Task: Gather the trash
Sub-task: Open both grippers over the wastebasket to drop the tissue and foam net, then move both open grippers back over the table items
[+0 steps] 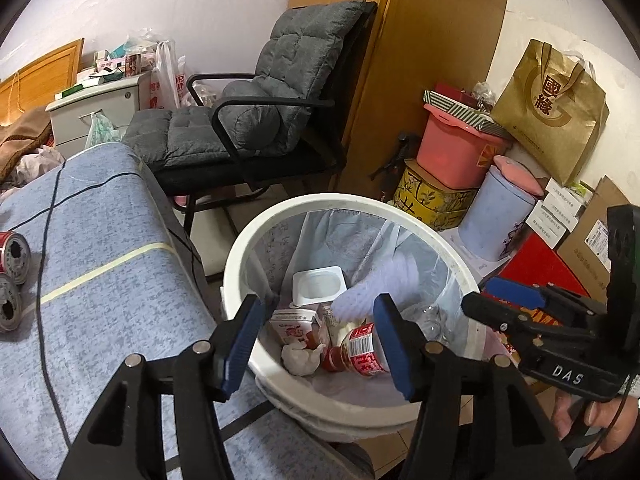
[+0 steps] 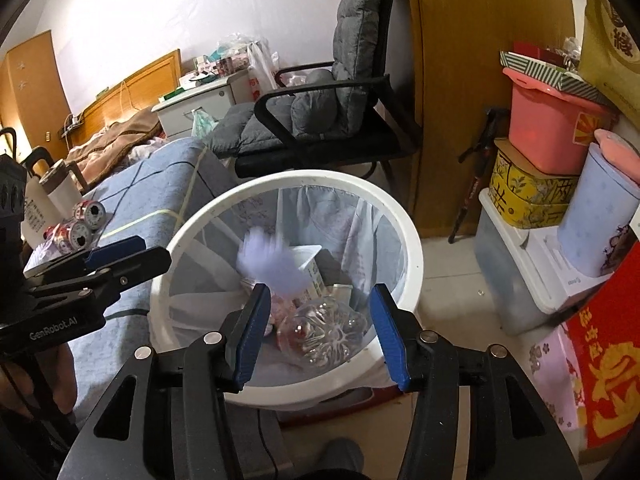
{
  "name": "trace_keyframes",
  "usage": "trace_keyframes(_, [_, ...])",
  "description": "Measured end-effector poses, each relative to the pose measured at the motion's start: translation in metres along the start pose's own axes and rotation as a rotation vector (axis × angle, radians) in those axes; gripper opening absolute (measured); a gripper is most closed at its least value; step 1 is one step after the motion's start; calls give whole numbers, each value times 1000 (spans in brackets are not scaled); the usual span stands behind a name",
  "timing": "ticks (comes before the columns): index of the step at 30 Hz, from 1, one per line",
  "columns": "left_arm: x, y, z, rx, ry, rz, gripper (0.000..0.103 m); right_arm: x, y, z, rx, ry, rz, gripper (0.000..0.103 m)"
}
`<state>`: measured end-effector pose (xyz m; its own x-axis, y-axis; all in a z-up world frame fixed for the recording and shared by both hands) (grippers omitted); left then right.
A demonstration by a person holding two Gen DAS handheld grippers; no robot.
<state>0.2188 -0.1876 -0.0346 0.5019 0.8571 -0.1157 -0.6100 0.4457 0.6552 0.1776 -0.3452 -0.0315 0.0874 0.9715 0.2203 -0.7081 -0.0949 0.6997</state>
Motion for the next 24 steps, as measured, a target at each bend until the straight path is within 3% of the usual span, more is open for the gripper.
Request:
trace_keyframes(14, [22,58,-23,-62,45,114,61,47,41,-15,-48,56,97,53])
trace_keyframes(22, [33,91,-42,-84,80,164,63,80,50,-30,-32,109,142,53])
trace_keyframes(24, [38,98,-47,-91,93,178,63,89,52,-34,-18,118,187,53])
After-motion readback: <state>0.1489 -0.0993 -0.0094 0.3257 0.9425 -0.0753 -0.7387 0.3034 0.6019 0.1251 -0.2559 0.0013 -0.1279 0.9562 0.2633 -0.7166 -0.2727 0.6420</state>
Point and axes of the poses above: each gripper's, at about its wrist camera, not at the fingertips, and y roughly against the way its jaws point, x to its left, z to its top, the point moved 4 cm from there along -y, roughly the way its jaws point, and after that the axes turned 7 degrees about -y, right-handed, at the moved point
